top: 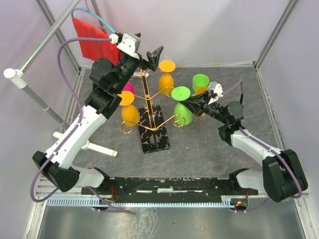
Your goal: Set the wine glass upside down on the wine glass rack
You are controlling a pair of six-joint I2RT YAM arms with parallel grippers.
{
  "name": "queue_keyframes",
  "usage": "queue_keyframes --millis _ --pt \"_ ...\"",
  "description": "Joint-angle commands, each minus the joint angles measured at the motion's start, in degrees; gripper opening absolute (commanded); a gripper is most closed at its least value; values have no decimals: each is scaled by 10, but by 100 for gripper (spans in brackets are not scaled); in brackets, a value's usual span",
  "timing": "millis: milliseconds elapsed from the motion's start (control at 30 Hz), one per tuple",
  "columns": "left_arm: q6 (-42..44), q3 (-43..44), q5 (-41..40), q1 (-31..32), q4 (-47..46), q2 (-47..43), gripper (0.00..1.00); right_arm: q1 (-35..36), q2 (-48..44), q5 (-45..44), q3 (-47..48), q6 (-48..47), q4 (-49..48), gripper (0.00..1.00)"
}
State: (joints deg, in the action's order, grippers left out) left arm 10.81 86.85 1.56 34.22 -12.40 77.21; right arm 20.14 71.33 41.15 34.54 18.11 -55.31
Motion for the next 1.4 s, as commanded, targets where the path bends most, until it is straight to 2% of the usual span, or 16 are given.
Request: queue_keyframes --millis 0,500,1033,1367 --pt "19 5 -13 -4 -16 -7 99 17 7 6 -9 -8 -59 1" --pt "25 1 -30 -4 -14 -9 99 60 112 -66 1 7 -192 1" --pt "34 -9 -32 -4 -8 -10 99 89 180 -108 61 -1 -216 1" --pt "46 -12 -36 -4 -7 -10 99 92 206 -191 68 -32 -205 1"
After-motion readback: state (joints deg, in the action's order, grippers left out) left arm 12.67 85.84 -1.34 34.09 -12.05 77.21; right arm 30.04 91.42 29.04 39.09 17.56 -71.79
